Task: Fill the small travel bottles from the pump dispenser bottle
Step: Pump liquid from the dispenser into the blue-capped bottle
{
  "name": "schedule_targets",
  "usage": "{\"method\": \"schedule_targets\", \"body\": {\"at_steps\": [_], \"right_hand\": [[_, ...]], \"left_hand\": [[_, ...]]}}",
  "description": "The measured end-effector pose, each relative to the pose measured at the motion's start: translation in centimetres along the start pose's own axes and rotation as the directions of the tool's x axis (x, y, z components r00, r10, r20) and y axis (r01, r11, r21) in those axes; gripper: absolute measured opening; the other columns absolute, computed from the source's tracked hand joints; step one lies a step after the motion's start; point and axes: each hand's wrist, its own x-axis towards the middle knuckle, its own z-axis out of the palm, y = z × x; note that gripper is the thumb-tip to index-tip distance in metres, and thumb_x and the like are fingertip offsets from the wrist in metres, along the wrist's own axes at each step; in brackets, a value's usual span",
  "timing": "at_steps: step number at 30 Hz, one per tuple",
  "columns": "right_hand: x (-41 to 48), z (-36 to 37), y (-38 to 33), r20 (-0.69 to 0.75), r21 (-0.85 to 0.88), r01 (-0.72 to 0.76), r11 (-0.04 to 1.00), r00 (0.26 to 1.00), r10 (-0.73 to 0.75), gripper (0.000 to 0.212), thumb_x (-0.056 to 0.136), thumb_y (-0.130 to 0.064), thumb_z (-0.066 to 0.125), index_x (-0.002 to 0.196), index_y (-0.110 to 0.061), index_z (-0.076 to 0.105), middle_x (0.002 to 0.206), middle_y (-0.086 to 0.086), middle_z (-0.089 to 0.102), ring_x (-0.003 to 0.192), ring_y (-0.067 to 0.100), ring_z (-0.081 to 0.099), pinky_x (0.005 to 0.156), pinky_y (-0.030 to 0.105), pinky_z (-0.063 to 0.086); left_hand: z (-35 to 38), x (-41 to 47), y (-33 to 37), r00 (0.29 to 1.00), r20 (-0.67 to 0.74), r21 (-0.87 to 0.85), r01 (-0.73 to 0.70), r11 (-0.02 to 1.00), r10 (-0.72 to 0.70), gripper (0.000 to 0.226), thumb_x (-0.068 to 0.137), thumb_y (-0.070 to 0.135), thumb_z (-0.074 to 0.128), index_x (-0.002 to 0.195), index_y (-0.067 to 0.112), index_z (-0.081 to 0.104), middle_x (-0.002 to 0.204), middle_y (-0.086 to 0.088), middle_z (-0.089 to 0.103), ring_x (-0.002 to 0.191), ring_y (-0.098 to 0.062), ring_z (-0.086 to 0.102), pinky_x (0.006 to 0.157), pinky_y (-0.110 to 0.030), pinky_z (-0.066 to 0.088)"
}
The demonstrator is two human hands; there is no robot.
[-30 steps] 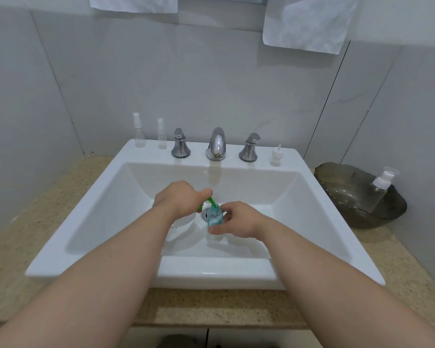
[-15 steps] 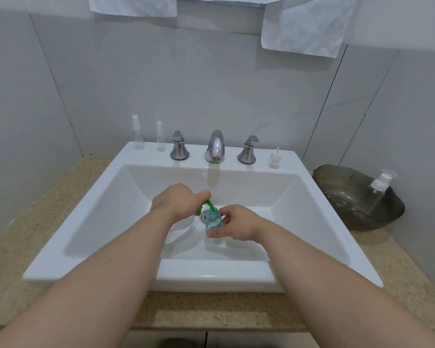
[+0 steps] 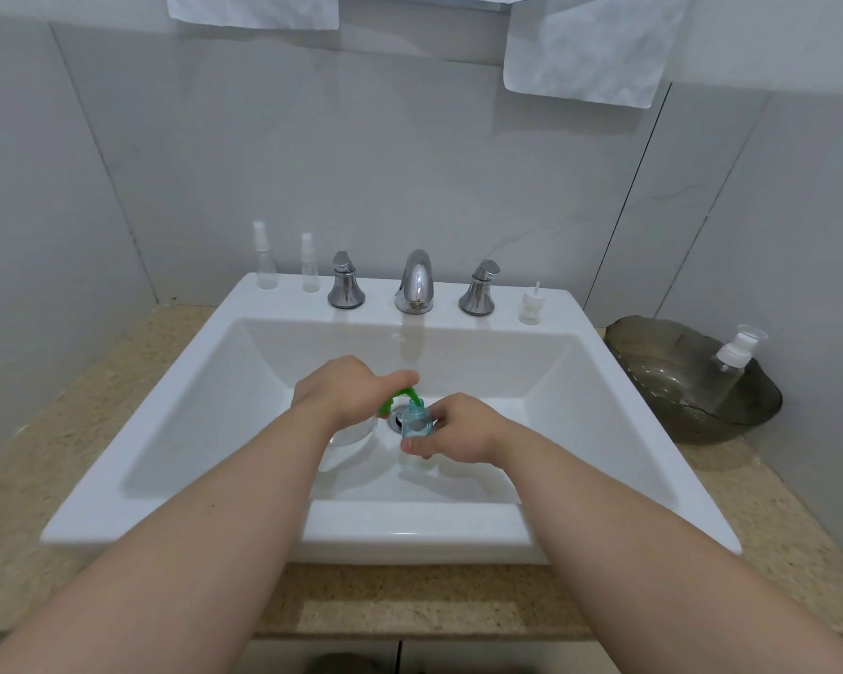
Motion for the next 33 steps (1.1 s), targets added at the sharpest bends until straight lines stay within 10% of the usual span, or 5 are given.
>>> {"method": "schedule_targets", "body": {"at_steps": [16, 33], "right_hand": [[-0.04, -0.25, 0.15, 0.015, 0.047, -0.019, 0.999, 1.0, 0.018, 0.026, 0.085, -0.039, 0.081, 0.106, -0.027, 0.071, 0.049, -0.022, 0.058, 0.058, 0.001, 0.05, 0.065, 0.02, 0.038], [0.4, -0.05, 0.43, -0.021, 0.049, 0.001, 0.999, 1.0, 0.0, 0.035, 0.079, -0.037, 0.086, 0.11, -0.025, 0.076, 0.073, -0.012, 0.059, 0.064, 0.006, 0.053, 0.063, 0.021, 0.04]], "left_hand": [[-0.02, 0.24, -0.22, 1.0, 0.005, -0.012, 0.001, 1.0, -0.001, 0.083, 0.074, 0.087, 0.052, 0.086, 0.01, 0.079, 0.072, 0.002, 0.068, 0.073, -0.02, 0.066, 0.073, -0.034, 0.047], [0.09, 0.34, 0.17, 1.0, -0.003, -0.01, -0.003, 1.0, 0.003, 0.063, 0.075, 0.072, 0.054, 0.073, 0.014, 0.078, 0.069, 0.003, 0.067, 0.074, -0.022, 0.066, 0.068, -0.032, 0.046]]}}
